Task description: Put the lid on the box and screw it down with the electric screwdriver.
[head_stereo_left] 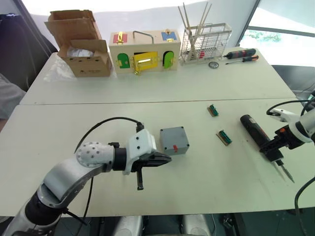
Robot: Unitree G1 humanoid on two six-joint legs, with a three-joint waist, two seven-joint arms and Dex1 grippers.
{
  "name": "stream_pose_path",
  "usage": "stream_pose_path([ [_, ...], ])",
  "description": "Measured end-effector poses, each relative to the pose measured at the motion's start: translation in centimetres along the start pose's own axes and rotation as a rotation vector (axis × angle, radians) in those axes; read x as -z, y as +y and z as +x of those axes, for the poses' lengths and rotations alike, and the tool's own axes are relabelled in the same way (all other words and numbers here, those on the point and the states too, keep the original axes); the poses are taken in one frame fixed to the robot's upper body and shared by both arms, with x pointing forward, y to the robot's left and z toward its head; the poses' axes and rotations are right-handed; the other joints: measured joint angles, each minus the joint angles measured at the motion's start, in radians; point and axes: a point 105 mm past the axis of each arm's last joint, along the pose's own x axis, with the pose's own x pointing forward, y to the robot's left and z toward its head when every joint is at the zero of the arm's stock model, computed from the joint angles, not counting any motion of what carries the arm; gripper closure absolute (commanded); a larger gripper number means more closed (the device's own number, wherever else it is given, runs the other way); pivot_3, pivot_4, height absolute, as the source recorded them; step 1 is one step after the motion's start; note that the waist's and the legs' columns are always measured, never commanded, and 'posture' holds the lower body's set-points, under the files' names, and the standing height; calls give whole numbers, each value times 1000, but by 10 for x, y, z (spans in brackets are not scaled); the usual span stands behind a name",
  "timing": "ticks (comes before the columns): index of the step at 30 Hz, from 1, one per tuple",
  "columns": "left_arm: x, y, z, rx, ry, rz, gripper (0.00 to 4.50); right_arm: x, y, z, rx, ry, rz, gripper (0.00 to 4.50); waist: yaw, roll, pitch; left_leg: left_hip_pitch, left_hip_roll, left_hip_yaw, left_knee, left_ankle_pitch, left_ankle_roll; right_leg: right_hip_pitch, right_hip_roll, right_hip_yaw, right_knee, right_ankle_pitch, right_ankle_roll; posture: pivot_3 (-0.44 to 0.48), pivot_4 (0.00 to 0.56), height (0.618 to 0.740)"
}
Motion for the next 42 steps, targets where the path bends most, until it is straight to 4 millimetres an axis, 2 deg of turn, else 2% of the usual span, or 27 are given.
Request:
stream_pose_path([
  [4, 8, 12, -10, -19, 29, -22, 4500, -1, 0, 3, 19, -49, -8, 2631, -2, -6, -4, 0, 0, -1, 0, 0, 0, 0, 1, 0, 0, 0, 0, 0, 150, 740],
  [8, 17, 35, -21, -66, 17, -77, 4500, -21, -11, 0, 139, -214, 29, 2631, -11, -6, -4, 1, 0, 4, 0, -1, 2, 0, 0, 2, -3, 5, -1, 0, 150, 740],
  [10, 17, 48, -26, -90, -14, -104, 4500, -38, -18, -16, 258, -345, 29, 2631, -4, 3, 0, -2, -1, 4, 0, 0, 0, -4, -1, 3, -2, 7, 2, 0, 150, 740],
  [12, 14, 61, -29, -111, -41, -118, 4500, -58, -14, -37, 322, -519, 20, 2631, 4, 9, 1, -9, 0, 4, -1, 1, -1, -15, -1, 3, 3, 6, 2, 0, 150, 740],
  [14, 11, 67, -26, -107, -65, -128, 4500, -77, 2, -55, 337, -712, 6, 2631, 7, 9, 1, -19, 1, 2, -1, 3, -4, -28, 0, 2, 10, 6, 2, 0, 150, 740],
  [18, 12, 76, -23, -99, -82, -159, 4500, -106, 53, -69, 298, -1175, 28, 2631, 2, 10, 1, -19, 1, 3, -1, 4, -5, -29, 0, 1, 11, 6, 2, 0, 150, 740],
  [21, 3, 87, -18, -117, -117, -139, 4500, -117, 88, -82, 218, -1503, 143, 2631, 1, 11, 2, -19, 0, 3, 3, 6, -6, -26, -1, 2, 11, 7, 1, 0, 150, 740],
  [24, -5, 94, -12, -126, -143, -130, 4500, -117, 117, -101, 147, -1724, 183, 2631, 7, 11, 1, -17, -1, 0, 2, 7, -6, -24, 0, 2, 11, 9, 0, 0, 150, 740],
  [26, -8, 96, -8, -123, -150, -124, 4500, -117, 135, -98, 65, -1775, 189, 2631, 4, 11, 1, -17, 0, 0, 2, 7, -6, -24, 0, 2, 11, 9, 0, 0, 150, 740],
  [27, -11, 95, -5, -111, -154, -115, 4500, -119, 143, -89, 19, -1769, 201, 2631, -1, 11, 1, -17, -1, 0, 2, 7, -6, -24, 0, 2, 11, 9, 0, 0, 150, 740],
  [30, -15, 91, 4, -87, -156, -109, 4500, -124, 156, -71, -49, -1724, 210, 2631, -7, 12, 1, -17, 0, 1, 1, 7, -6, -25, 0, 2, 11, 9, 0, 0, 150, 740],
  [35, -13, 87, 18, -72, -147, -120, 4500, -129, 174, -63, -67, -1702, 97, 2631, -8, 12, 1, -17, 0, 1, 1, 7, -6, -26, 1, 2, 13, 9, 0, 0, 150, 740],
  [42, 10, 85, 35, -106, -40, -87, 4500, -133, 193, -52, -132, -1641, -10, 2631, -6, 12, 1, -17, 0, 1, 1, 7, -6, -26, 1, 2, 13, 9, 0, 0, 150, 740],
])
